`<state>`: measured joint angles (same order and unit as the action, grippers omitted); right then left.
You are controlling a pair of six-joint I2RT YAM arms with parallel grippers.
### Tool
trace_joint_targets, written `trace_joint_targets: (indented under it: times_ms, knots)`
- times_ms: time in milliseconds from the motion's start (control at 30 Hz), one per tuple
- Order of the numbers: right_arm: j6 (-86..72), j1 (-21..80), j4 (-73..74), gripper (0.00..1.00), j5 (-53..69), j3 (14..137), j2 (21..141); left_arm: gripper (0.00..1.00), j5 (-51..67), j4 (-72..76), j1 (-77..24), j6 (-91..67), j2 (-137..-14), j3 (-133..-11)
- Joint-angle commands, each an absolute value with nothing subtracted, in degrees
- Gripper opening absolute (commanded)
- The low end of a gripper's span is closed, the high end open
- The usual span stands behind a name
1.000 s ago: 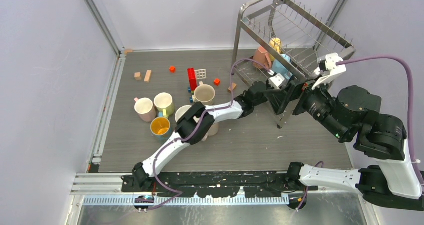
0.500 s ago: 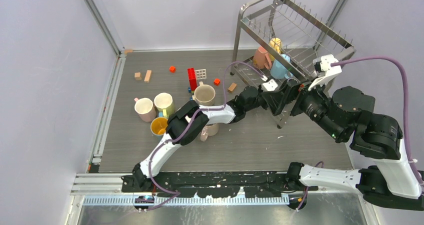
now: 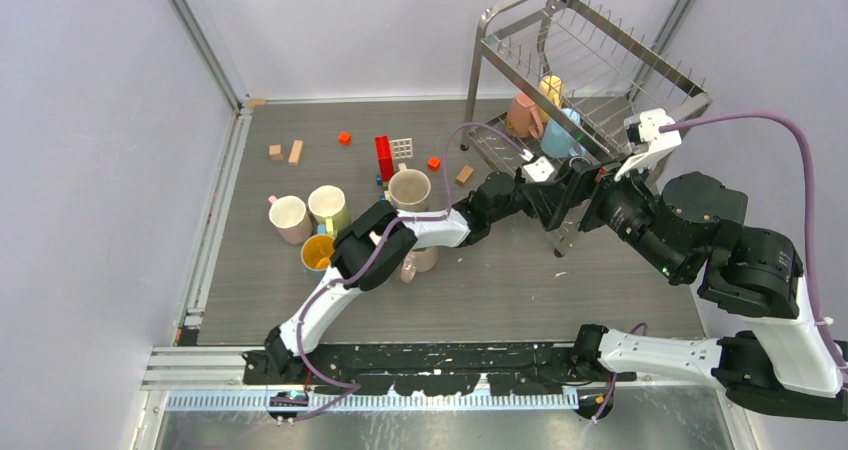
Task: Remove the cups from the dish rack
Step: Move the cup to the dish rack.
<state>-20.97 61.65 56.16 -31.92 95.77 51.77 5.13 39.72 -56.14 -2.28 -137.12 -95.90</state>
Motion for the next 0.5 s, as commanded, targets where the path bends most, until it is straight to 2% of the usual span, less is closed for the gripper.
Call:
trace_joint_targets:
  times_ms: [0,200,467]
  knots:
    - [-21.18,61.66,53.8,1.0,-33.1,96.08,52.21,0.42,6.5,39.76,-55.93,-1.73,-135.51,-100.79]
    - [-21.07,61.65,53.8,1.0,-33.16,95.8,52.12,0.35,9.8,35.05,-54.98,-2.31,-135.74,-102.41]
    - [-21.05,61.66,53.62,1.0,-33.06,95.37,51.81,0.35,13.87,25.52,-53.75,-2.08,-135.01,-104.59]
